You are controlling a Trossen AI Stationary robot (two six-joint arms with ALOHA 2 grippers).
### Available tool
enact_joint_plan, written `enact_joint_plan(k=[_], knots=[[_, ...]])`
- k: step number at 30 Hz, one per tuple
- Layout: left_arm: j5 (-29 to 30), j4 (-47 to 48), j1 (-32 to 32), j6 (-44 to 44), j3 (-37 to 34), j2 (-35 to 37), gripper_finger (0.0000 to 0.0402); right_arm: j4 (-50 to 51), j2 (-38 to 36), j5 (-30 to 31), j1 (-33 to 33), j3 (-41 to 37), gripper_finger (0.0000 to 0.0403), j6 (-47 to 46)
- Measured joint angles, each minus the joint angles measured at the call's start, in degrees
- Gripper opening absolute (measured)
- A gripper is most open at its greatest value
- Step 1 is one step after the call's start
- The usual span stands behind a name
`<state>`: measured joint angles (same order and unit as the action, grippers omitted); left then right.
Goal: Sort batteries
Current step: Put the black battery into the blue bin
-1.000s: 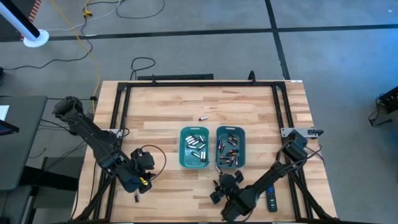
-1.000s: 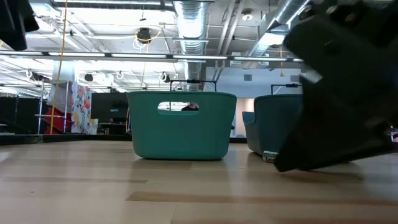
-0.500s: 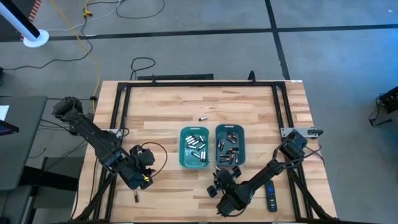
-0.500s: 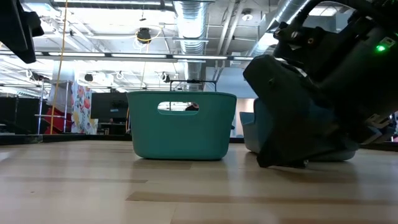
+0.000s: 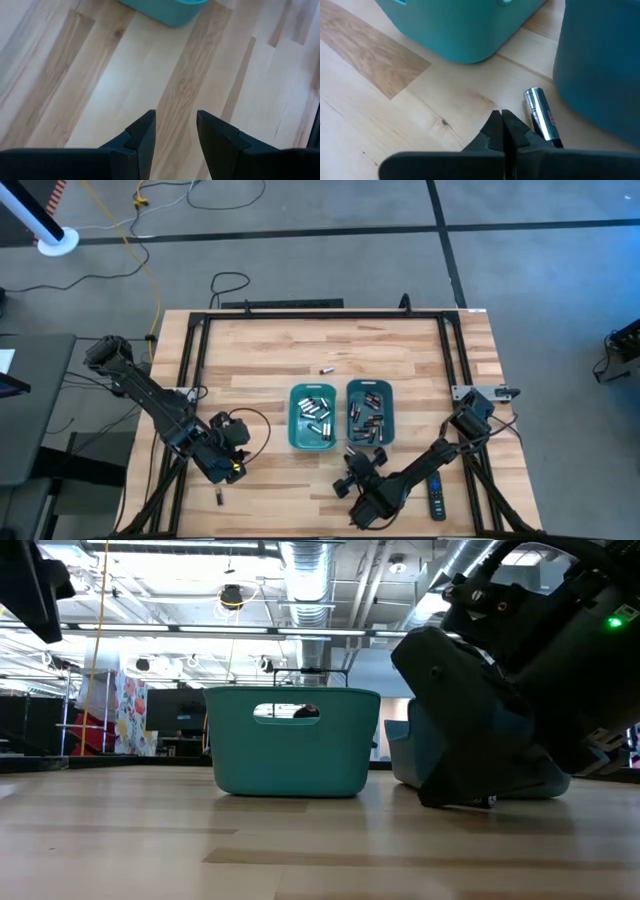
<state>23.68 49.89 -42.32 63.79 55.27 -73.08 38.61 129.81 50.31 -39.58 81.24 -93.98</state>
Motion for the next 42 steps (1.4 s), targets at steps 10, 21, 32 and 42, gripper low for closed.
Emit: enact_joint_plan(k=[10,21,32,42], knots=[[0.02,-0.59,-0.01,-2.32,0.0,0.0,0.0139,7.5,-0.95,-4.32,-2.8,5.25,0.0001,-2.58],[-0.41,-0.44,-0.01,-4.39,0.0,0.02,0.0139,17.24,-0.97,-7.31,-5.71,14.67,0.0001,-4.44],[-12.31,0.39,-1.43,-37.14,0.0,-0.04,0.0139,27.88,-1.1,-11.35,-9.26,21.69,0.0003,-13.13],[-17.08,0.52,-11.25,-60.68,-0.04,-3.37,0.0139,27.75,-1.19,-13.53,-12.81,23.27,0.0004,-23.92]])
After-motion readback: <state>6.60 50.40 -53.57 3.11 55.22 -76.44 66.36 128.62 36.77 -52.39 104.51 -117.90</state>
